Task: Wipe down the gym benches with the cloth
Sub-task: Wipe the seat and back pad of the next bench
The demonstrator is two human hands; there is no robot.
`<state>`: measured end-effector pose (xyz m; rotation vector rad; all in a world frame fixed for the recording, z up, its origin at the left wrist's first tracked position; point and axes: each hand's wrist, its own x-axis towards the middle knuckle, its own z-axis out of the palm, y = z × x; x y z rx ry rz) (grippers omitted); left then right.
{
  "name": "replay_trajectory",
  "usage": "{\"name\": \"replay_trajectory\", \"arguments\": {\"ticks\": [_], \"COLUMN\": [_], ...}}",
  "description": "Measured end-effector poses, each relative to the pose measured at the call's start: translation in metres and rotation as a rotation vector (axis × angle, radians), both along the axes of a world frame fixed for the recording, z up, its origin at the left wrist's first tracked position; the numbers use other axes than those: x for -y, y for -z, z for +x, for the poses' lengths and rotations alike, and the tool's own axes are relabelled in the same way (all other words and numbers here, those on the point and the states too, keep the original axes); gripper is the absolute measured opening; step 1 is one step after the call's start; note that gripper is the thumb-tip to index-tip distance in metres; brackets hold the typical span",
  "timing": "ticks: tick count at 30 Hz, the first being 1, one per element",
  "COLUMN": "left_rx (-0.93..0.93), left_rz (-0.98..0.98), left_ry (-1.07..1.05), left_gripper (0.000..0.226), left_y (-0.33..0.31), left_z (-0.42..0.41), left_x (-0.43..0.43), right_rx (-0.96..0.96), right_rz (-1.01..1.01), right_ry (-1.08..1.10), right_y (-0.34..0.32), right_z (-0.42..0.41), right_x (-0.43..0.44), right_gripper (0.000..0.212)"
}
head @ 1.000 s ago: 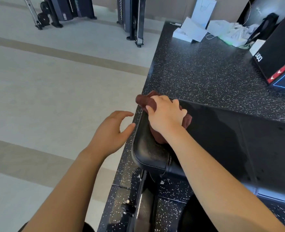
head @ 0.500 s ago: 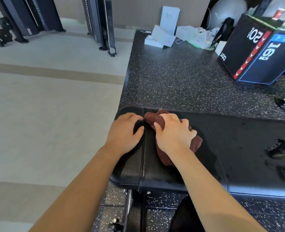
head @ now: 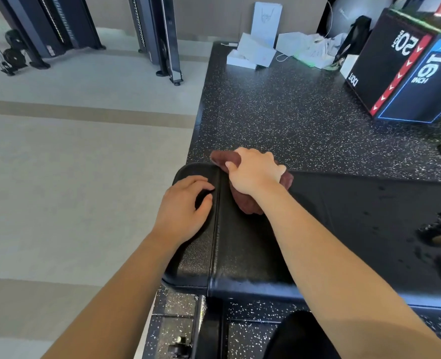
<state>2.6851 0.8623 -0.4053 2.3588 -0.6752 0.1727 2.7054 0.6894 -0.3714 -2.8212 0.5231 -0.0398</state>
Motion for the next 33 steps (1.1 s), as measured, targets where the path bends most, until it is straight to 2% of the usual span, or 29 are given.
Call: {"name": "replay_trajectory", "arguments": {"ticks": [4,8,14,20,25,28,33], "left_rx": [-0.004,-0.024,-0.059,-0.135,-0.162,-0.185,-0.175], "left_rz": [0.017,0.022,0.028,-0.110,-0.042,-0.069,-0.077], "left_ry": [0.012,0.011,0.035,-0.226,-0.288,-0.316,-0.325], "left_gripper": [0.022,0.023,0.026,0.021,0.023,0.022,0.020], "left_y": [0.002,-0.001,-0.005,0.009,0.010,0.008,0.001], "left_z": [-0.001,-0.002,-0.019,-0.037,-0.031,-0.034,-0.038], "left_x": [-0.003,-0.003,-0.030,-0.094,-0.117,-0.126,-0.133], "right_rx": [-0.045,0.010,0.081,0.169,0.244,0.218,0.288], "right_rz": [-0.024,-0.041,-0.035,-0.035,-0.046,-0.067,-0.147], "right_ry": [0.136,0.098,0.010,-0.024,-0.083,-0.098,-0.174], "right_y": [-0.005,-0.002,0.003,0.009,0.010,0.011,0.016], "right_z": [-0.022,-0.062,-0.126,-0.153,-0.144,-0.143,-0.168], "right_x": [0.044,0.053,0.000,-0.083,-0.142,-0.150,-0.147], "right_gripper": [0.029,0.032,0.032,0.034,0.024,0.027,0.039]}}
